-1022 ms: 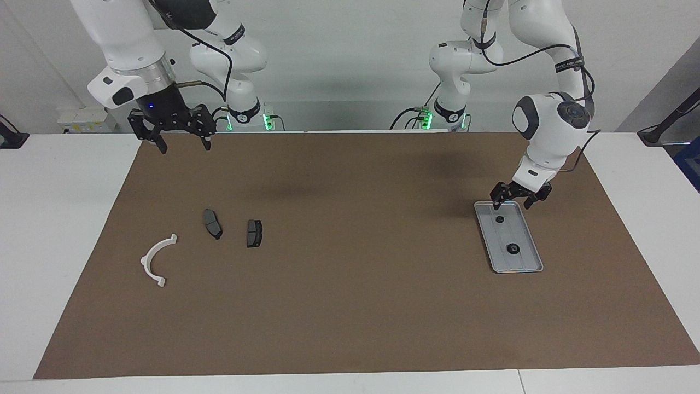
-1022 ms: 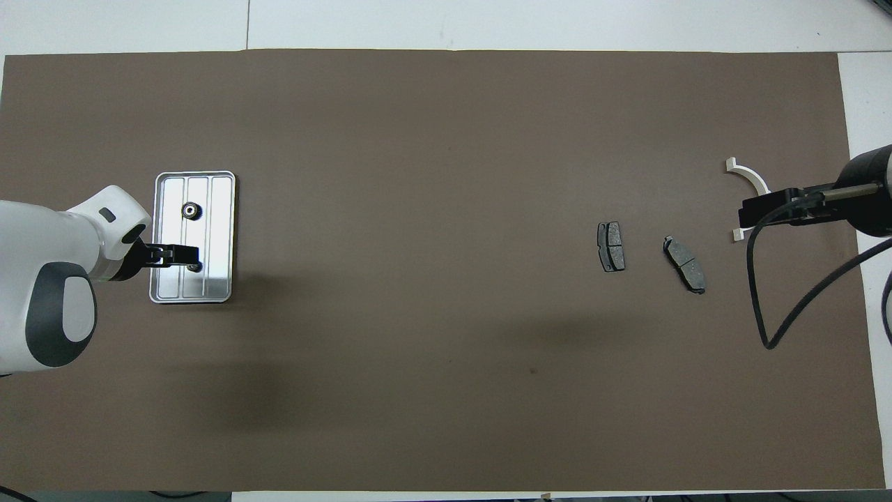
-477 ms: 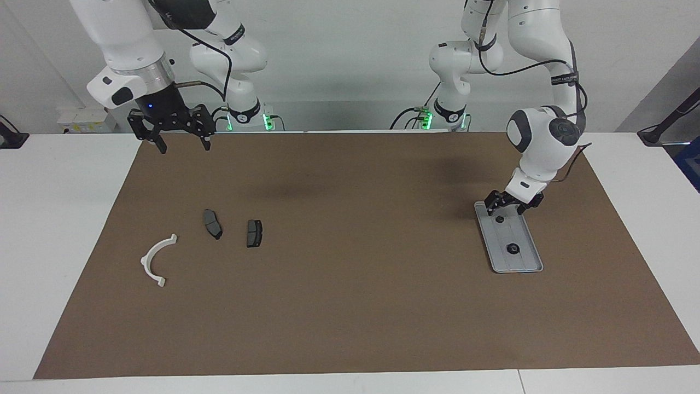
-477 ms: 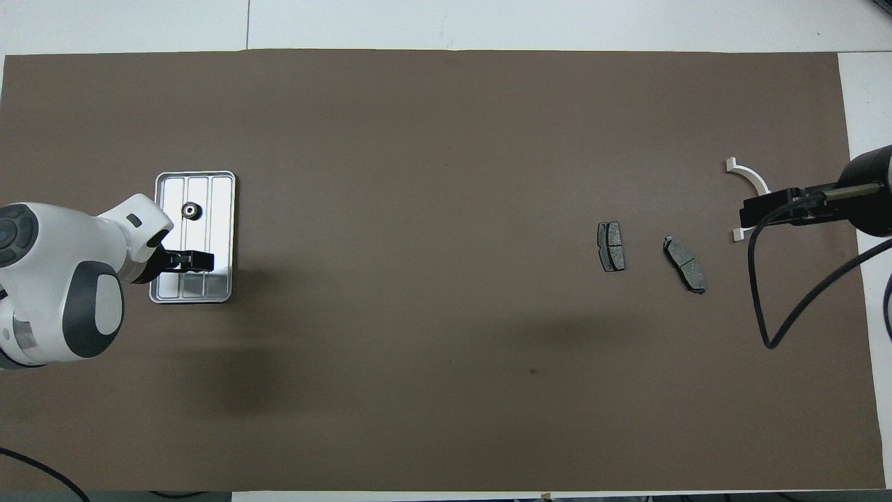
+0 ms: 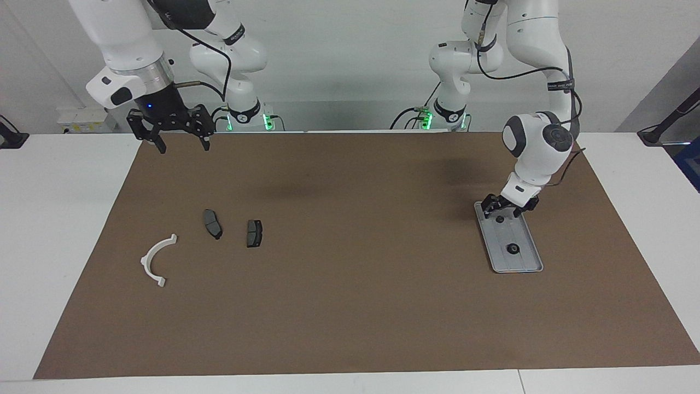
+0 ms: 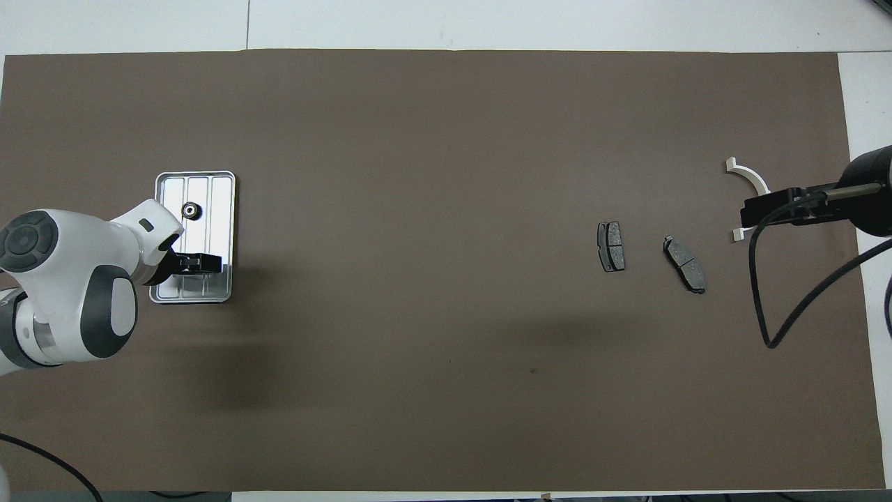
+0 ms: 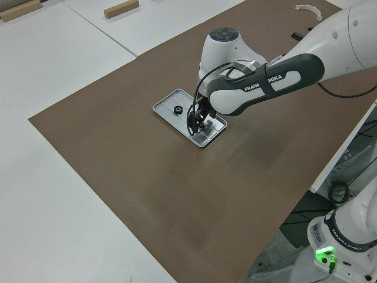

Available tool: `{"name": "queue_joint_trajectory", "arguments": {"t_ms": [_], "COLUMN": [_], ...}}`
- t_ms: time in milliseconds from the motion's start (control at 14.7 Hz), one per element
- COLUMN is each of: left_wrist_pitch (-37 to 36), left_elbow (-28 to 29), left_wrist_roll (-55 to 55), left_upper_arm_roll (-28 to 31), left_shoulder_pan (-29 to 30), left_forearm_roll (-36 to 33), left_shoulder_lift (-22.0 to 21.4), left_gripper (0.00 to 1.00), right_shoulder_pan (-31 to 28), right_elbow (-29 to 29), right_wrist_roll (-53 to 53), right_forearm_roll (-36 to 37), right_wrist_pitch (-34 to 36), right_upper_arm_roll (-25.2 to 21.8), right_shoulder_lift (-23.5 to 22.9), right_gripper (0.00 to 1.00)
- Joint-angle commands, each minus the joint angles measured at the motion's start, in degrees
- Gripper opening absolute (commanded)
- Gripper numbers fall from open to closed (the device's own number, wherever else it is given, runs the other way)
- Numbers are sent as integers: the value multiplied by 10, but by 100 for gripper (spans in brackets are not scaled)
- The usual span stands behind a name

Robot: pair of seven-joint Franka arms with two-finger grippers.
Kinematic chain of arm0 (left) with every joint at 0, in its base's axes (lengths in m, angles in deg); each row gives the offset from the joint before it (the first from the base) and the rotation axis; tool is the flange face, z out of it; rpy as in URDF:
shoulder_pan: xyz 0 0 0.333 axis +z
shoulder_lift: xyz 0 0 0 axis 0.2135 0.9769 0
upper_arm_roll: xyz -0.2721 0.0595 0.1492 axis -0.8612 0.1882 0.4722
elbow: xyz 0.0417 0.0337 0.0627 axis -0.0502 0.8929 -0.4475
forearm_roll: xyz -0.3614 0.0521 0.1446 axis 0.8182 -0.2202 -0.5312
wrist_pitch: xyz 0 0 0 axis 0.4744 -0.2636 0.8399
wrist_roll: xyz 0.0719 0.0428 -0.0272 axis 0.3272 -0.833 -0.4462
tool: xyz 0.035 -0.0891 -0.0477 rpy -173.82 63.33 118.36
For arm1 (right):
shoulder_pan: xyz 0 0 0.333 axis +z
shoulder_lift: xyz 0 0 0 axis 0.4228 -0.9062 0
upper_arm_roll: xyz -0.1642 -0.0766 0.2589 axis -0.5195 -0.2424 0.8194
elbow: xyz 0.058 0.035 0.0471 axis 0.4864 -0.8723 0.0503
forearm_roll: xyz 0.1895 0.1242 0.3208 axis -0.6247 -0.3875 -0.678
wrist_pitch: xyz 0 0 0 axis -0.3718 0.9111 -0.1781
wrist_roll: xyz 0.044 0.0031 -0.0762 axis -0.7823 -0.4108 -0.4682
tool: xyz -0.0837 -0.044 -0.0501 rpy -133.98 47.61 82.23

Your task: Place bearing gear from tray to pile

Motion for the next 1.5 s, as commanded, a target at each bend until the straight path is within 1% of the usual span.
{"name": "queue_joint_trajectory", "arguments": {"t_ms": [0, 136, 273, 341, 409, 477, 545, 613, 681, 749, 818, 886, 1022, 1158, 1295, 1363, 1431], "left_wrist_pitch": [23, 24, 24, 24, 24, 23, 22, 22, 21, 20, 21, 16, 0, -65, -162, -201, -224], "left_elbow": [6, 6, 6, 6, 6, 5, 3, 3, 2, 1, 0, -4, -22, -70, -148, -185, -210], "left_wrist_roll": [3, 4, 5, 5, 5, 4, 4, 2, 2, 2, 2, 2, 2, 3, 0, -3, -12], "left_upper_arm_roll": [0, 0, 0, 0, 0, 0, 0, 0, 0, 0, 0, 0, 0, -1, -2, -1, -1], "left_shoulder_pan": [0, 0, -1, -1, -1, -2, -2, -2, -2, -3, -3, -3, -3, -3, -6, -12, -20], "left_forearm_roll": [-7, -7, -7, -8, -7, -7, -7, -7, -7, -7, -7, -7, -7, -7, -2, 0, 1], "left_shoulder_lift": [8, 8, 8, 9, 9, 9, 9, 9, 10, 10, 10, 10, 10, 6, 7, 8, 8], "left_gripper": [100, 100, 89, 78, 59, 46, 36, 28, 23, 20, 19, 19, 19, 19, 19, 19, 19], "right_shoulder_pan": [-7, -8, -8, -8, -8, -8, -7, -7, -8, -8, -7, -7, -6, -4, -1, 0, 0], "right_elbow": [-13, -14, -14, -14, -15, -18, -24, -31, -35, -40, -48, -59, -77, -98, -118, -126, -132], "right_wrist_roll": [10, 12, 11, 11, 11, 11, 12, 12, 13, 15, 19, 23, 25, 29, 45, 55, 63], "right_forearm_roll": [-3, -3, -3, -3, -3, -3, -3, -3, -3, -3, -3, -3, -3, -3, -3, -3, -3], "right_wrist_pitch": [-4, -4, -4, -4, -4, -5, -5, -6, -6, -10, -29, -48, -63, -91, -112, -124, -135], "right_upper_arm_roll": [3, 3, 3, 2, 2, 2, 2, 2, 2, 2, 2, 3, 3, 3, 2, 3, 3], "right_shoulder_lift": [13, 13, 13, 14, 14, 15, 19, 21, 21, 21, 21, 21, 20, 19, 17, 15, 12], "right_gripper": [100, 100, 100, 100, 100, 100, 100, 100, 100, 100, 100, 100, 100, 100, 100, 100, 100]}}
